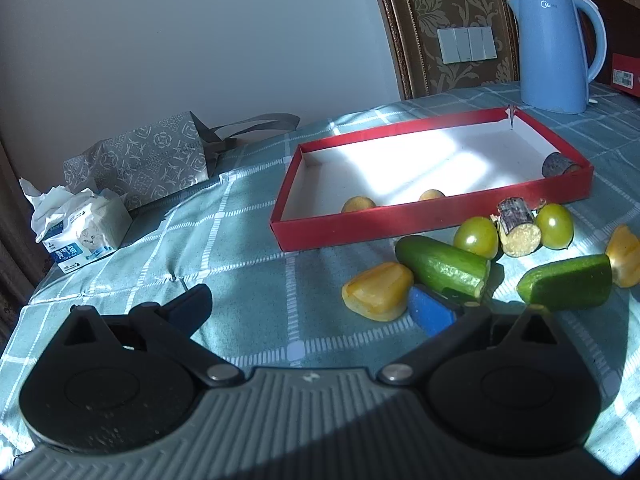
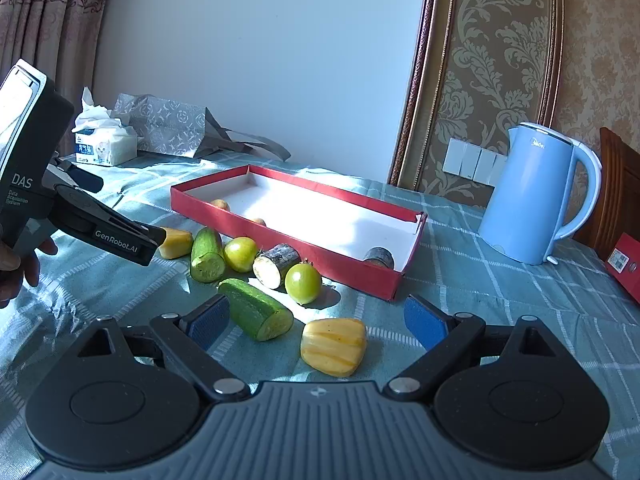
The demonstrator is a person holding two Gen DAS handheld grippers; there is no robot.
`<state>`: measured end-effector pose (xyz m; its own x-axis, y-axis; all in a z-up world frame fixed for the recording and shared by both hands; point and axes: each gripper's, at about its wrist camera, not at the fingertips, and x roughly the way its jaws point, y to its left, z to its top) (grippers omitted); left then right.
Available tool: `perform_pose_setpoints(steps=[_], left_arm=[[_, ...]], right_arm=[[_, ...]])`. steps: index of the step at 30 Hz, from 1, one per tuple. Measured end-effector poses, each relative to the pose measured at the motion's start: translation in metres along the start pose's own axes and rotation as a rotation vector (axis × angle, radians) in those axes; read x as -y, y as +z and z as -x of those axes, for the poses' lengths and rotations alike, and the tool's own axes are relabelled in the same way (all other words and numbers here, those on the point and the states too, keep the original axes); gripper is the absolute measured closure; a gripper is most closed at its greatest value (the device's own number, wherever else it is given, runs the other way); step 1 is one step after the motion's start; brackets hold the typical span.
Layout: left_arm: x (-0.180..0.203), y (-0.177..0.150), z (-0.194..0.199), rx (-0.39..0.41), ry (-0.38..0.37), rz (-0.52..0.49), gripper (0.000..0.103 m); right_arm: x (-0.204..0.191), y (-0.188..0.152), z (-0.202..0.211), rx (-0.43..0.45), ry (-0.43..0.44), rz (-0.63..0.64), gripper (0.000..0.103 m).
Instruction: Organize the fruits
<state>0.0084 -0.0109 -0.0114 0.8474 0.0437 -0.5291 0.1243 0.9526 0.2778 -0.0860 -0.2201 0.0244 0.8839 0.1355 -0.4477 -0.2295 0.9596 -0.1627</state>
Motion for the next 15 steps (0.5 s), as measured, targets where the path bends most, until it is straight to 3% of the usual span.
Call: perform_pose_setpoints(steps=[15], left_arm=[[0.0063, -0.0012, -0.0053, 0.024, -0.005, -0.054, 0.000]], right_arm=[[0.0032, -0.0006, -0.0004, -0.004, 0.001, -0.016, 0.008]])
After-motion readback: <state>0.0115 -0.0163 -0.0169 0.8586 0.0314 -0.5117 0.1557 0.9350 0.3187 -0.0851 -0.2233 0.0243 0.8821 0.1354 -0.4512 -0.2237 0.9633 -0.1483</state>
